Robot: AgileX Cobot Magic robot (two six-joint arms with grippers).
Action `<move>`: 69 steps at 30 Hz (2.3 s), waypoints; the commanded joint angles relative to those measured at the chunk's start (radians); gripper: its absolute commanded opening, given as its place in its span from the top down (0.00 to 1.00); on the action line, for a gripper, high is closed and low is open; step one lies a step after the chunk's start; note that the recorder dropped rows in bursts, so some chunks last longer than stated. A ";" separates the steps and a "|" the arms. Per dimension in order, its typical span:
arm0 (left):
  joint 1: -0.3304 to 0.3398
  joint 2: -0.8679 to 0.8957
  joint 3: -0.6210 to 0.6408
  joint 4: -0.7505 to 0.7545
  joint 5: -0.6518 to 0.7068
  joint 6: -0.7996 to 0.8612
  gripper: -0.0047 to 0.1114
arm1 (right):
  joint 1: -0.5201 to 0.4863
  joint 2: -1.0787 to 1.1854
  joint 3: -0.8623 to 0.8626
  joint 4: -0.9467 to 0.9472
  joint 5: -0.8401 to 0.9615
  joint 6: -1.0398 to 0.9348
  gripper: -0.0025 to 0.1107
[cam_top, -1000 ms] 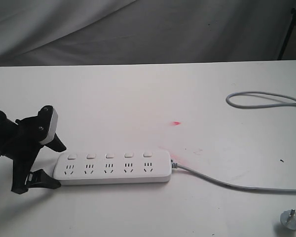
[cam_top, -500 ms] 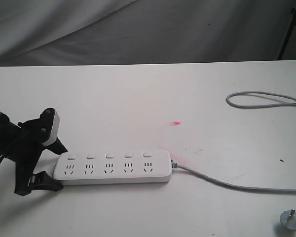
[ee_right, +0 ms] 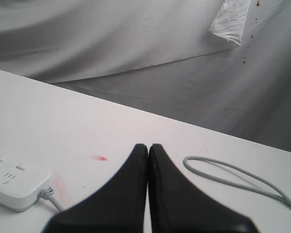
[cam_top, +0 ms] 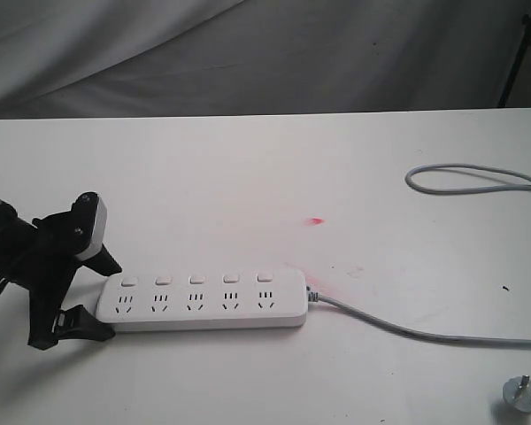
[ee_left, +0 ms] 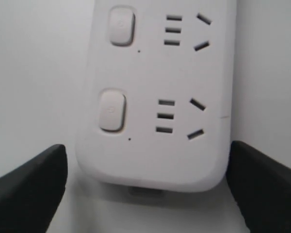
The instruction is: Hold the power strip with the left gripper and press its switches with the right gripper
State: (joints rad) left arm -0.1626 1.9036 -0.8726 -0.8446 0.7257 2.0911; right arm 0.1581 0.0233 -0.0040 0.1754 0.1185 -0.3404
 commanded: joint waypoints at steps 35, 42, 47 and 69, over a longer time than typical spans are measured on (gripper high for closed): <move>-0.028 0.022 -0.005 -0.012 -0.015 0.003 0.38 | -0.006 -0.006 0.004 -0.005 0.000 0.001 0.98; -0.028 0.022 -0.005 -0.012 -0.015 0.003 0.38 | -0.006 -0.006 0.004 -0.005 0.000 0.001 0.98; -0.028 0.022 -0.005 -0.012 -0.015 0.003 0.38 | -0.006 -0.006 0.004 -0.005 0.000 0.001 0.98; -0.028 0.022 -0.005 -0.012 -0.015 0.003 0.38 | -0.006 0.066 -0.260 -0.110 0.418 0.001 0.98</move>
State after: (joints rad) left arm -0.1856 1.9220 -0.8726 -0.8486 0.7181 2.0911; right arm 0.1581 0.0454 -0.1545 0.0965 0.4259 -0.3404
